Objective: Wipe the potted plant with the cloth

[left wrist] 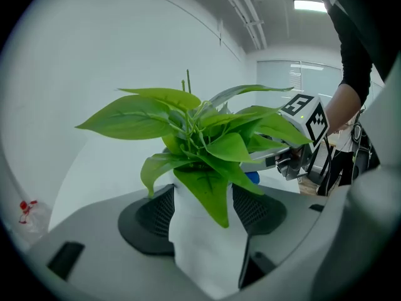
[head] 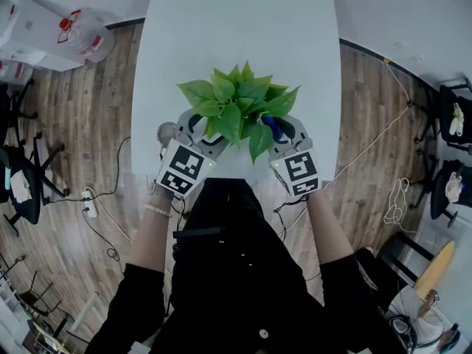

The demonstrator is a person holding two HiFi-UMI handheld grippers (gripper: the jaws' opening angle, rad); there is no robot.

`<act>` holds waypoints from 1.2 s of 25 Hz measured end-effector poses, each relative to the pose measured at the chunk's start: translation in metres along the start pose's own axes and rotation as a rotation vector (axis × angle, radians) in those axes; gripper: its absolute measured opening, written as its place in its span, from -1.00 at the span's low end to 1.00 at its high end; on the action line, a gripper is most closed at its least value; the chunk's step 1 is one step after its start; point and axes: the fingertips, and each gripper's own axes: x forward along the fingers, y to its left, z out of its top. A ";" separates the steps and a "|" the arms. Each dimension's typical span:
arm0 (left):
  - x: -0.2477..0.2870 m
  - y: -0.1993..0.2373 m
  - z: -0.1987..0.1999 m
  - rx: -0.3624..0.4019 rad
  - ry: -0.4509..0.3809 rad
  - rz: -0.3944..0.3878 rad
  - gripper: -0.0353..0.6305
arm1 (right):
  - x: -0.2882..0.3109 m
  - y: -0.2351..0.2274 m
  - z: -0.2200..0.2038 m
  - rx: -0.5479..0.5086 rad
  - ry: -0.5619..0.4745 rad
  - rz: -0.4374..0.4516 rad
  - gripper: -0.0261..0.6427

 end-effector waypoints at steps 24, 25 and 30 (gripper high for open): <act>-0.005 -0.012 -0.002 -0.091 0.007 0.047 0.01 | -0.021 0.048 -0.007 0.092 -0.011 0.009 -0.67; -0.005 -0.013 -0.002 -0.090 0.008 0.046 0.01 | -0.022 0.048 -0.010 0.091 -0.001 0.010 -0.67; -0.005 -0.017 -0.006 -0.061 0.022 -0.001 0.01 | -0.018 0.037 -0.011 0.099 0.006 -0.006 -0.67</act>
